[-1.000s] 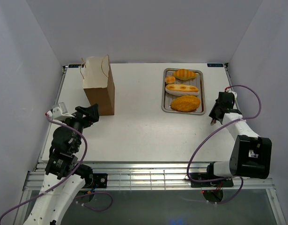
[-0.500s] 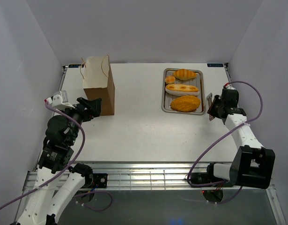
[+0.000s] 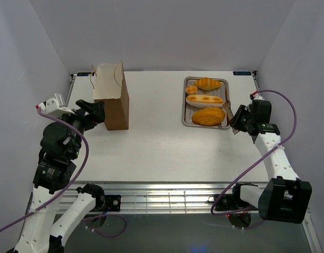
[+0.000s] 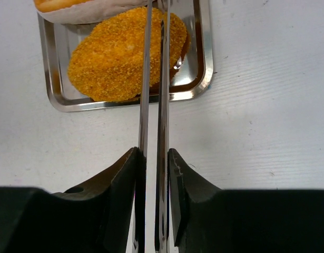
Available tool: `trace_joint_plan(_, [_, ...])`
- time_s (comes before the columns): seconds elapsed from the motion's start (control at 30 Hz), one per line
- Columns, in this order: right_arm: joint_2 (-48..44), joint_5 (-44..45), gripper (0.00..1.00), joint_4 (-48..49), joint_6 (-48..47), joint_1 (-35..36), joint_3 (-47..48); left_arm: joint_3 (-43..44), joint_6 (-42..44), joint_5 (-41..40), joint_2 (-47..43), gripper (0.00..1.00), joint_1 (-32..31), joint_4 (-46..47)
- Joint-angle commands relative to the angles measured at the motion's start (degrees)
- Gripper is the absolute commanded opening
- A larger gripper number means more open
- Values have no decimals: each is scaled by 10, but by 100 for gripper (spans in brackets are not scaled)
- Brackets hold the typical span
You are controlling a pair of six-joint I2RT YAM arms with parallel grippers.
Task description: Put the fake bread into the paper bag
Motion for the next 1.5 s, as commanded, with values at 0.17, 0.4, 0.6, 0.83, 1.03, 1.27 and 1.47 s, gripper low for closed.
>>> trace_joint_plan(0.17, [-27,-70,38,-8,13,3,37,63,-18,-63,81,98,-1,-84])
trace_joint_plan(0.4, [-38,-78,41,-20,12,3,40,95,-19,-65,106,98,-1,-77])
trace_joint_plan(0.6, [-34,-94,45,-28,17,3,47,109,-26,-71,121,98,-1,-74])
trace_joint_plan(0.83, [-38,-88,47,-68,10,3,61,132,-23,-79,148,98,-1,-72])
trace_joint_plan(1.03, [-61,-50,48,-110,6,3,69,128,-40,-42,159,98,-1,-61])
trace_joint_plan(1.27, [-71,-49,51,-125,23,2,63,133,-40,-40,157,98,-1,-57])
trace_joint_plan(1.47, [-69,-56,51,-125,38,-8,57,139,-39,-18,158,98,-1,-60])
